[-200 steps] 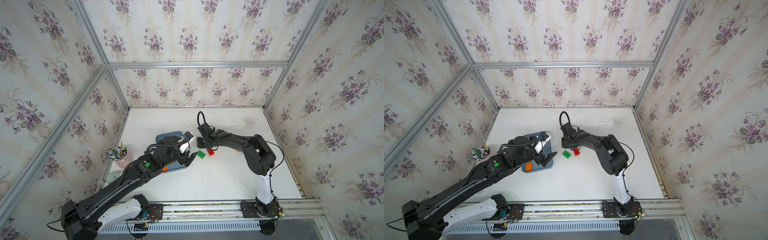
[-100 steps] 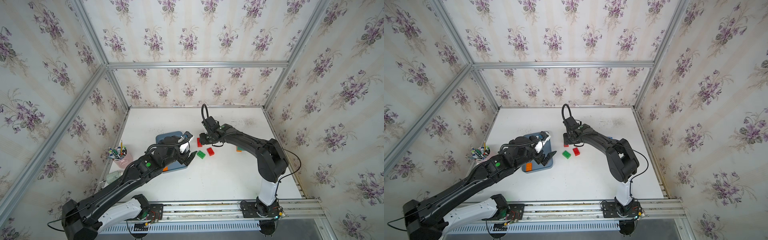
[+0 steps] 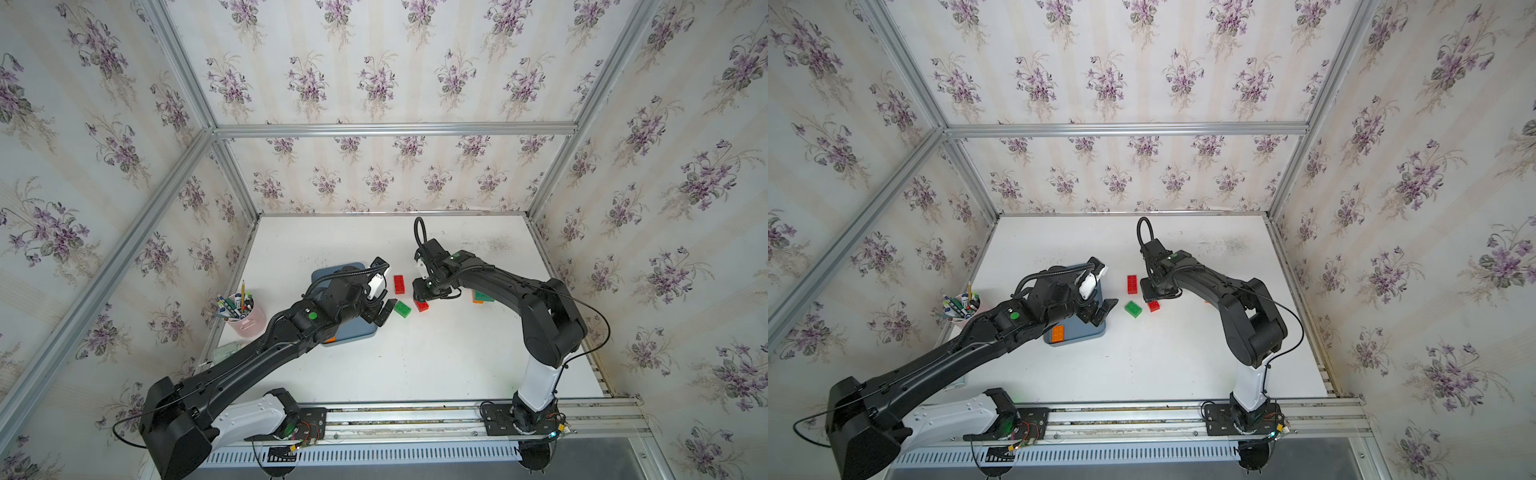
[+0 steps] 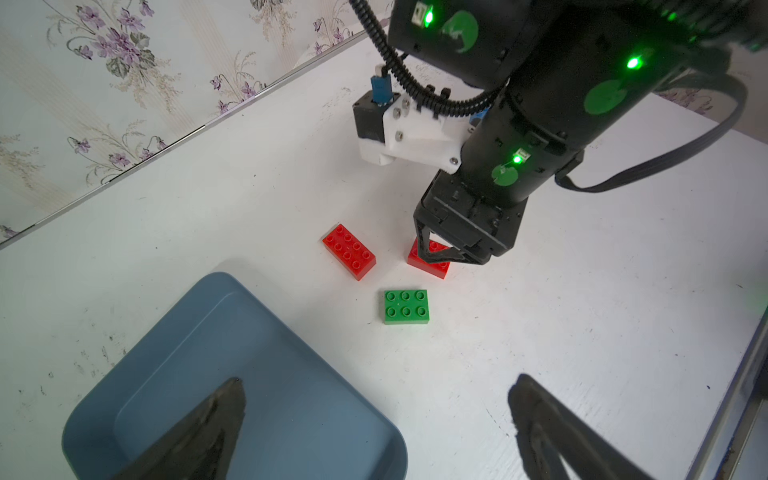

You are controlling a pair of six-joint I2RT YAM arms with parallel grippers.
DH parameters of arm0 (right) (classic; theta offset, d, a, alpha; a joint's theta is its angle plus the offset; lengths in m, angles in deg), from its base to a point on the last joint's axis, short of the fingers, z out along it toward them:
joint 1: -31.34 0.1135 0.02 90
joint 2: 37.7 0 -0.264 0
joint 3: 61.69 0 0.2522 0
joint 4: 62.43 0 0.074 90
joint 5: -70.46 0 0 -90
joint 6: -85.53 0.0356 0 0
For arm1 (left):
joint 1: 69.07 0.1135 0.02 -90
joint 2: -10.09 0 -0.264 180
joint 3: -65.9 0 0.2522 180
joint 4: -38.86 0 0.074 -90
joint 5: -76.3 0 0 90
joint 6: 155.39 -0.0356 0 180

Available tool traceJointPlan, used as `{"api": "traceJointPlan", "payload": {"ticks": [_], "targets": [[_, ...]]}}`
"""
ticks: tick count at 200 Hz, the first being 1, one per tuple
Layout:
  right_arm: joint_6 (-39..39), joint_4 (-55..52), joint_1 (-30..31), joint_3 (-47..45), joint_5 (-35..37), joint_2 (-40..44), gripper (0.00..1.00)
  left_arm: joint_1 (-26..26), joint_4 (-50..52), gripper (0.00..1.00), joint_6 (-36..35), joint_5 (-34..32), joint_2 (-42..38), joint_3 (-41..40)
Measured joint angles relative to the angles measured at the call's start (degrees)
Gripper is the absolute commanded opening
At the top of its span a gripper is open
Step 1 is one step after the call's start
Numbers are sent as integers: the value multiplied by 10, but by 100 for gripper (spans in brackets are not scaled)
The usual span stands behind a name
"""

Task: Assemble a rectangle with lego
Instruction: Pick up the lego brick from the center of the board.

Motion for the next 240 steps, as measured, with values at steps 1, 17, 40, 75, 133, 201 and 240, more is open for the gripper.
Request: {"api": "traceJointPlan", "payload": {"ticks": [1, 17, 40, 75, 133, 201, 240], "targets": [[0, 0, 0, 0, -1, -1, 52, 0, 0, 100, 0, 0, 0, 0], [-10, 0, 0, 1, -8, -12, 52, 2, 0, 100, 4, -2, 3, 0], [-24, -1, 0, 15, -8, -33, 52, 5, 2, 100, 8, -5, 8, 2], [-42, -3, 0, 41, -7, -66, 52, 8, 6, 100, 13, -13, 10, 2], [-51, -7, 0, 47, 15, -77, 51, 10, 6, 100, 14, -19, 9, 2], [-54, -16, 1, 44, 32, -84, 49, 10, 6, 100, 15, -21, 8, 2], [-38, -14, 1, 43, 27, -86, 38, 10, 7, 100, 15, -23, 5, 2]]}}
